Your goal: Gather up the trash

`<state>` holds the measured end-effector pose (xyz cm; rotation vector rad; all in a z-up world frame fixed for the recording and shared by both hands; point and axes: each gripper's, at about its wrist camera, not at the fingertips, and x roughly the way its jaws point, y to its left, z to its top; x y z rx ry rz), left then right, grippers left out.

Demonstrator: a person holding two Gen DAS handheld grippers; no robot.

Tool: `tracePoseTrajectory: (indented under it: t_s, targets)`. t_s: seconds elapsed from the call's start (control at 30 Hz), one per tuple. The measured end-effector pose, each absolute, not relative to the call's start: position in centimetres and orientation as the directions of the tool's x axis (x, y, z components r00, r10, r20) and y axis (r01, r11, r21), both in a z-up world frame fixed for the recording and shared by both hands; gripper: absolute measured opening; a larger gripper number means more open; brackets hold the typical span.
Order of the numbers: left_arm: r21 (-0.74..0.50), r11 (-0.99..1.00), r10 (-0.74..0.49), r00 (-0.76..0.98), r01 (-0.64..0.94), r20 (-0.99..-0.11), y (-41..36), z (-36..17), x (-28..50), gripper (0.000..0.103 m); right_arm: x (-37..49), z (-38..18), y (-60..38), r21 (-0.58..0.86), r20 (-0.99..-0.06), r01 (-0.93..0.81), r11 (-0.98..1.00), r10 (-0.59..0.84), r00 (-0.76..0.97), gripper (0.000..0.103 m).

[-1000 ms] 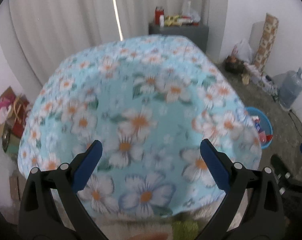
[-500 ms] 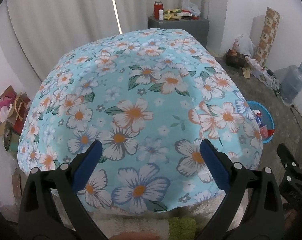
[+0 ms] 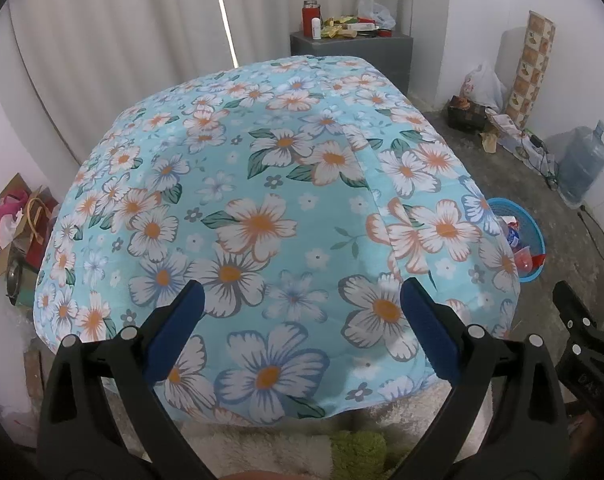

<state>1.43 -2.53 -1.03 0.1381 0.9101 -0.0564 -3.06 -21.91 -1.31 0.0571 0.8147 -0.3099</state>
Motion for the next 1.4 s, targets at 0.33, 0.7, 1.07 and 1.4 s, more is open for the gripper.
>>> tracePoseTrajectory:
  t_s: [0.33,0.7,1.07,1.4]
  targets:
    - [0.091,0.99,0.006,0.611,0.108,-0.791,-2.6,-1.01,1.35,0.094,-3.12,-1.23,-22.07,-0.069,-0.722,0.294,0.953,-0.251,0.645,0.096]
    - [0.089,0.99,0.007,0.609,0.106,-0.793,-2.63,-1.06,1.32,0.094,-3.02,-1.3,-21.87,-0.069,-0.725,0.292,0.954,-0.249,0.642,0.096]
    - [0.089,0.99,0.007,0.608,0.106,-0.794,-2.64,-1.09,1.33,0.094,-2.99,-1.04,-21.81,-0.074,-0.723,0.291,0.954,-0.252,0.643,0.096]
    - [0.089,0.99,0.005,0.606,0.109,-0.796,-2.56,-1.2,1.29,0.094,-3.01,-0.95,-21.89,-0.073,-0.723,0.289,0.954,-0.251,0.644,0.096]
